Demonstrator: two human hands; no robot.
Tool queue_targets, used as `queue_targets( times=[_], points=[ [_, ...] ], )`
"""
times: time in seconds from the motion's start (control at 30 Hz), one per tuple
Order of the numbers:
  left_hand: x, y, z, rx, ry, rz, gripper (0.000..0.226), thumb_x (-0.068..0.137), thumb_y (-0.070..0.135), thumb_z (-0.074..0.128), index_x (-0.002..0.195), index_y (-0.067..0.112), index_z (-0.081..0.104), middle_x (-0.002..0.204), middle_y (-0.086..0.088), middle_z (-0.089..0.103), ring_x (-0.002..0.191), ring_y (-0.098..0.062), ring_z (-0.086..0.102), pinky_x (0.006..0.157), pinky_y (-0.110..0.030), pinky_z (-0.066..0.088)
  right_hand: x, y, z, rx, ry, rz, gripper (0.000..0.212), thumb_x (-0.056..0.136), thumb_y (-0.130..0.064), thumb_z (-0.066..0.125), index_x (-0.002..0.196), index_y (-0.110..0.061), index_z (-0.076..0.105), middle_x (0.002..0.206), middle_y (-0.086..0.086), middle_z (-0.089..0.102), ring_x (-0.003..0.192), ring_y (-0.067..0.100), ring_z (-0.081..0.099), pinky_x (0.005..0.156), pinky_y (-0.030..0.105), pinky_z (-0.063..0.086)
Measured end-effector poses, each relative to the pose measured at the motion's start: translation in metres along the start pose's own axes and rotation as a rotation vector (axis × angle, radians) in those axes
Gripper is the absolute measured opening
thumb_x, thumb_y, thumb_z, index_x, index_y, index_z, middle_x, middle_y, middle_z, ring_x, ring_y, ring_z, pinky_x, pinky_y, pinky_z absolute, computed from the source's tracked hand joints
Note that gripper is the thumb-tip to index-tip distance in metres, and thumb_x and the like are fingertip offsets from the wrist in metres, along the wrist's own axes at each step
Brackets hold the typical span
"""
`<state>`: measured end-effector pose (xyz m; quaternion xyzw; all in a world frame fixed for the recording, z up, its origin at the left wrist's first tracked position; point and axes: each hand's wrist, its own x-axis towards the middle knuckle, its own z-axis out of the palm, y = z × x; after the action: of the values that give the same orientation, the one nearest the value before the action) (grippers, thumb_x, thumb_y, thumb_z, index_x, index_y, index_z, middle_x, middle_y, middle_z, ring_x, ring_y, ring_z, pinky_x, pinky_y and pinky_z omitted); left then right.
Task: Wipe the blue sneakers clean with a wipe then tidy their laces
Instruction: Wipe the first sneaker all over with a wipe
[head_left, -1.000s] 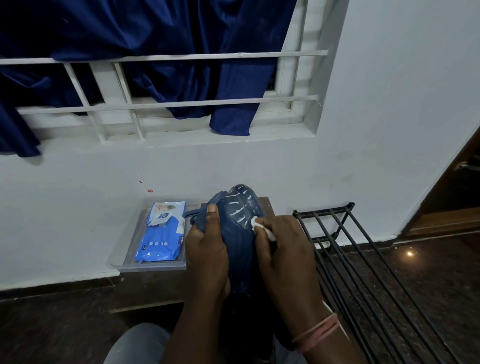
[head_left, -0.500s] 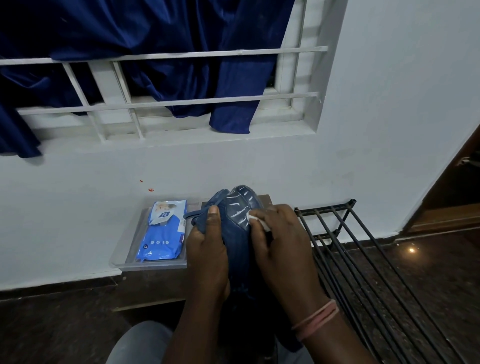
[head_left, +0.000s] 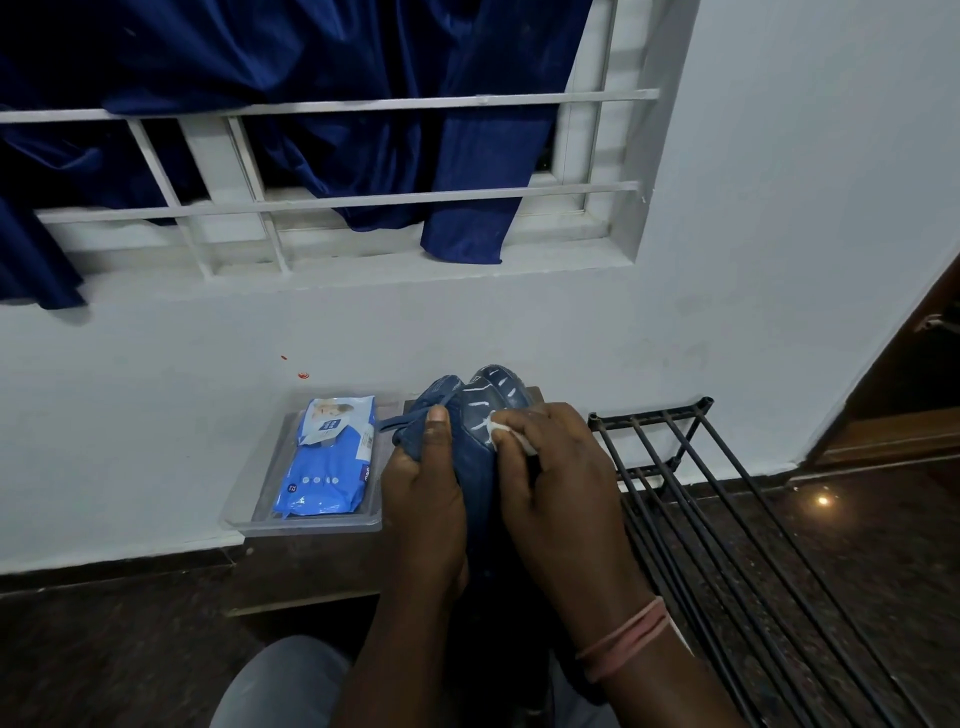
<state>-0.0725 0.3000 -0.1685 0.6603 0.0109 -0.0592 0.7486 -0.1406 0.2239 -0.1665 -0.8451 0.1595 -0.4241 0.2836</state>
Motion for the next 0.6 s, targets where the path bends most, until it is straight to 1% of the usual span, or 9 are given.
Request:
queue_targets(
  times=[0.07, 0.13, 0.23, 0.3, 0.37, 0.43, 0.47, 0.53, 0.6],
  points=[
    [0.002, -0.001, -0.001, 0.019, 0.005, 0.017, 0.045, 0.102, 0.05, 0.052, 0.111, 0.012, 0.073, 0.102, -0.001, 0.078, 0.099, -0.019, 0.073, 0.096, -0.046, 0.057, 0.0, -0.001, -0.002, -0.013, -0.075, -0.051, 0.015, 0.098, -0.016, 0.058, 0.107, -0.021, 0.07, 0.104, -0.006, 0.065, 0.096, 0.008, 0.061, 0.084, 0.028, 0.052],
    [0.004, -0.003, -0.003, 0.055, -0.005, 0.051, 0.046, 0.101, 0.054, 0.051, 0.111, 0.015, 0.073, 0.102, 0.002, 0.077, 0.099, -0.016, 0.072, 0.097, -0.047, 0.056, -0.003, 0.002, -0.005, -0.015, -0.128, -0.064, 0.014, 0.098, -0.016, 0.059, 0.106, -0.022, 0.069, 0.103, -0.007, 0.064, 0.096, 0.007, 0.059, 0.084, 0.027, 0.051],
    [0.001, -0.007, -0.003, 0.072, -0.014, 0.069, 0.051, 0.098, 0.062, 0.052, 0.114, 0.019, 0.074, 0.102, 0.007, 0.077, 0.1, -0.012, 0.072, 0.098, -0.046, 0.056, 0.0, 0.002, -0.005, -0.02, -0.052, -0.017, 0.014, 0.096, -0.009, 0.061, 0.101, -0.019, 0.07, 0.097, -0.005, 0.064, 0.09, 0.01, 0.059, 0.081, 0.023, 0.047],
    [-0.001, -0.007, 0.0, 0.059, -0.013, 0.06, 0.05, 0.098, 0.062, 0.052, 0.116, 0.021, 0.073, 0.106, 0.007, 0.077, 0.103, -0.012, 0.072, 0.101, -0.046, 0.054, 0.008, -0.002, -0.005, -0.043, -0.023, -0.026, 0.014, 0.097, -0.009, 0.06, 0.102, -0.017, 0.07, 0.098, -0.003, 0.063, 0.09, 0.011, 0.058, 0.081, 0.02, 0.044],
    [0.0, -0.004, 0.002, 0.046, -0.008, 0.051, 0.046, 0.1, 0.056, 0.052, 0.116, 0.018, 0.073, 0.107, 0.005, 0.077, 0.102, -0.012, 0.072, 0.1, -0.044, 0.055, 0.011, -0.003, -0.006, -0.039, -0.086, -0.073, 0.016, 0.098, -0.011, 0.057, 0.105, -0.018, 0.069, 0.101, -0.004, 0.061, 0.092, 0.009, 0.056, 0.081, 0.02, 0.044],
    [0.003, -0.003, 0.0, 0.073, -0.015, 0.066, 0.046, 0.101, 0.055, 0.051, 0.113, 0.016, 0.073, 0.103, 0.004, 0.077, 0.099, -0.013, 0.073, 0.098, -0.045, 0.056, 0.007, 0.0, -0.008, -0.018, -0.156, -0.108, 0.018, 0.096, -0.011, 0.057, 0.105, -0.02, 0.07, 0.101, -0.006, 0.06, 0.092, 0.008, 0.057, 0.08, 0.019, 0.046],
    [0.004, -0.004, -0.001, 0.087, -0.021, 0.075, 0.047, 0.1, 0.057, 0.051, 0.113, 0.018, 0.073, 0.103, 0.004, 0.077, 0.099, -0.013, 0.073, 0.097, -0.045, 0.056, 0.005, 0.003, -0.009, -0.014, -0.16, -0.105, 0.019, 0.094, -0.009, 0.058, 0.104, -0.02, 0.07, 0.1, -0.006, 0.06, 0.091, 0.007, 0.057, 0.08, 0.015, 0.045],
    [0.002, -0.004, -0.001, 0.098, -0.03, 0.088, 0.053, 0.097, 0.066, 0.05, 0.116, 0.023, 0.073, 0.106, 0.008, 0.077, 0.103, -0.012, 0.072, 0.099, -0.045, 0.055, 0.005, 0.004, -0.01, -0.027, -0.116, -0.071, 0.021, 0.092, -0.003, 0.062, 0.101, -0.02, 0.071, 0.097, -0.006, 0.06, 0.088, 0.005, 0.054, 0.079, 0.004, 0.037],
    [0.0, -0.006, 0.0, 0.1, -0.035, 0.091, 0.058, 0.093, 0.072, 0.048, 0.118, 0.025, 0.073, 0.108, 0.01, 0.077, 0.104, -0.011, 0.071, 0.101, -0.045, 0.054, 0.01, 0.001, -0.009, -0.03, -0.074, -0.071, 0.02, 0.092, -0.003, 0.061, 0.1, -0.019, 0.07, 0.096, -0.006, 0.058, 0.086, 0.004, 0.051, 0.078, 0.002, 0.034]
  ],
)
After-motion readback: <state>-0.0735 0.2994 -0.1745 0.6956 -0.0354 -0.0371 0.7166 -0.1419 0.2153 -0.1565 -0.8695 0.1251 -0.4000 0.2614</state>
